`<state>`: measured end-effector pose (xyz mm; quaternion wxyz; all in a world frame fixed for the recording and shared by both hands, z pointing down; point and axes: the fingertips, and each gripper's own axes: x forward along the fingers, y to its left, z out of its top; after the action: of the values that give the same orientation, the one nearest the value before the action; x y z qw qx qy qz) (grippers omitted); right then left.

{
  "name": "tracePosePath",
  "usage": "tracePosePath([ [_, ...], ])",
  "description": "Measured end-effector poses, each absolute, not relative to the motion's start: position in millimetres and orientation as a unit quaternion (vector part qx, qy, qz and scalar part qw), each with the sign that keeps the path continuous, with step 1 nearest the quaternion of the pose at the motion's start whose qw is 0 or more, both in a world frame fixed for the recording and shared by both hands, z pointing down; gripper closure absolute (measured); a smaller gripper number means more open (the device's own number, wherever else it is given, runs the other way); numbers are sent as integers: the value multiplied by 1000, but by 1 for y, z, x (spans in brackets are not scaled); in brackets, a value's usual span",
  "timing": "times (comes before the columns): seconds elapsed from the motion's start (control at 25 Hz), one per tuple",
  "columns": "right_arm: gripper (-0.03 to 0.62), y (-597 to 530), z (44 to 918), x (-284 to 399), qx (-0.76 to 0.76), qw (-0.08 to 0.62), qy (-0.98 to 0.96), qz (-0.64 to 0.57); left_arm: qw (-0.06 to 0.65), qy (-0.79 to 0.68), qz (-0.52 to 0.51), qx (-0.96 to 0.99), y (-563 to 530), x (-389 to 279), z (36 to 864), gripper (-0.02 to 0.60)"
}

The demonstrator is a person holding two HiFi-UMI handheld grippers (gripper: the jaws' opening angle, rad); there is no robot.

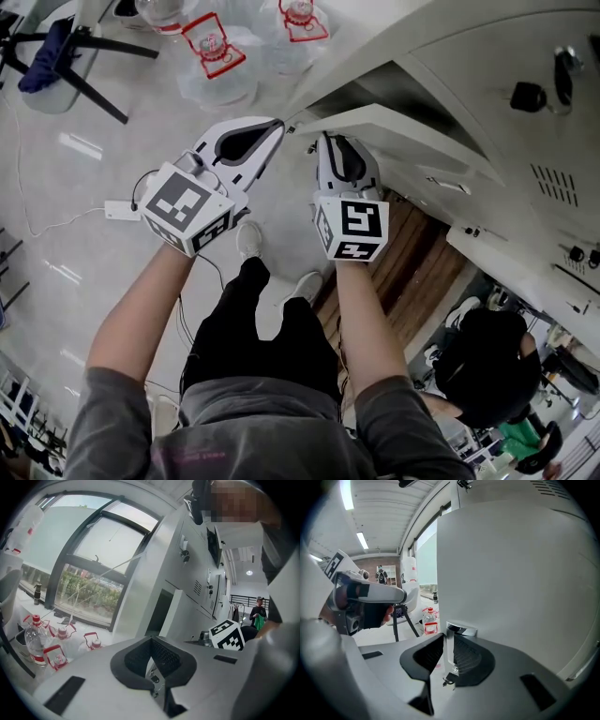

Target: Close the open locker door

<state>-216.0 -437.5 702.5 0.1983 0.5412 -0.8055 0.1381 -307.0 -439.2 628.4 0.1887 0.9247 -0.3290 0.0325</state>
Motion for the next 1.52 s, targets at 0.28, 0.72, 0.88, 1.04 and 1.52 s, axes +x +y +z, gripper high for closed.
tracePosePath([
  [0.28,520,-456,703,-213,567,203,-787,136,189,-327,37,925,-449,-311,635,568],
  [0.72,520,-481,703,-208,585,208,-774,122,193,-320,32,927,-464,-303,641,569],
  [0.88,520,-489,703,-206,592,208,-769,122,193,-320,31,927,-470,-301,643,568],
  [1.04,517,-494,703,-204,596,208,-766,119,195,-322,30,926,-474,-300,644,568],
  [1.52,495,-498,703,-205,599,204,-767,111,197,-326,30,924,-476,-297,646,569],
])
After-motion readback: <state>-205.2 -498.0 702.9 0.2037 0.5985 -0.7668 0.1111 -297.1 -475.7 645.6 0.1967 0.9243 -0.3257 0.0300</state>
